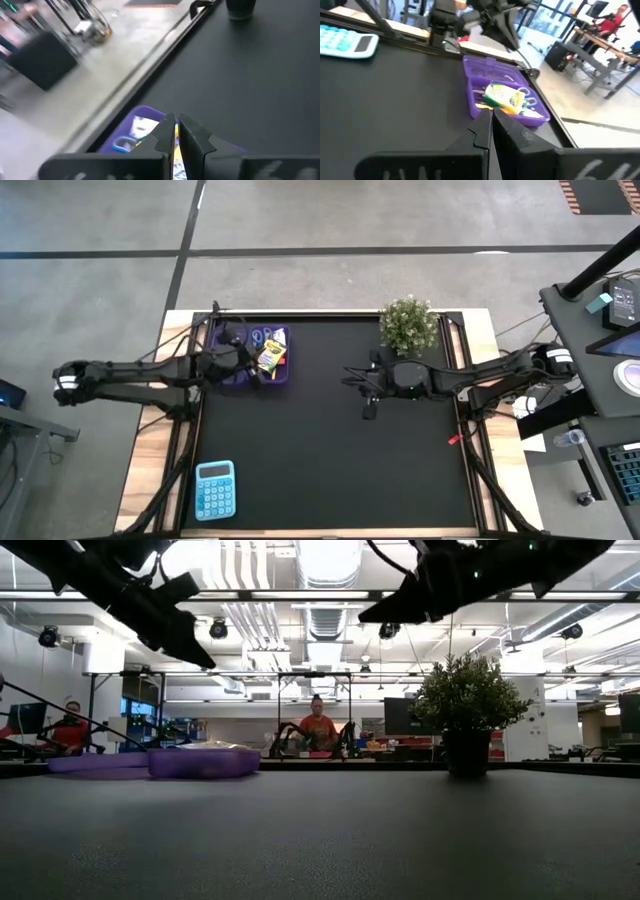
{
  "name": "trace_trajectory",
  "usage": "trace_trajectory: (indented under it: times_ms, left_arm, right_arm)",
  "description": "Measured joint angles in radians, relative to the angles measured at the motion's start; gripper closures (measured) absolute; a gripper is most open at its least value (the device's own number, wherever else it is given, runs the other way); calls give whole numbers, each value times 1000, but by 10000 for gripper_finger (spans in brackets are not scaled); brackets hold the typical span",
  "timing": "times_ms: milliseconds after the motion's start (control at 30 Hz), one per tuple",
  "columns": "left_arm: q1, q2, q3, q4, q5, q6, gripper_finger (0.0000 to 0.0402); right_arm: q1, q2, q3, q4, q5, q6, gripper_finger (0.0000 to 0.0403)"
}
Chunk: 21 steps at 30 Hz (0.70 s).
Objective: Pack school essentials
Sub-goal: Put the yellow box into the purple box
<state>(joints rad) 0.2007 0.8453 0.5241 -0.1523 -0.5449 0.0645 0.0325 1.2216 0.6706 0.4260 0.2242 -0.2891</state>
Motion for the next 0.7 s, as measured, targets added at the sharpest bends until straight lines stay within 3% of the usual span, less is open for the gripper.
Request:
trace_trajectory:
  times_ms: [233, 433, 700]
  left_arm:
    - [167, 15, 1, -22, 155, -181, 401]
    - [339, 165, -7, -85, 283, -309, 401]
    - [374, 366, 13, -78, 310, -362, 402]
  right_arm:
    - [-45, -1, -52, 89, -49, -9, 394]
    - [-46, -1, -54, 89, -52, -16, 394]
    - [-46, -1, -54, 87, -101, -26, 394]
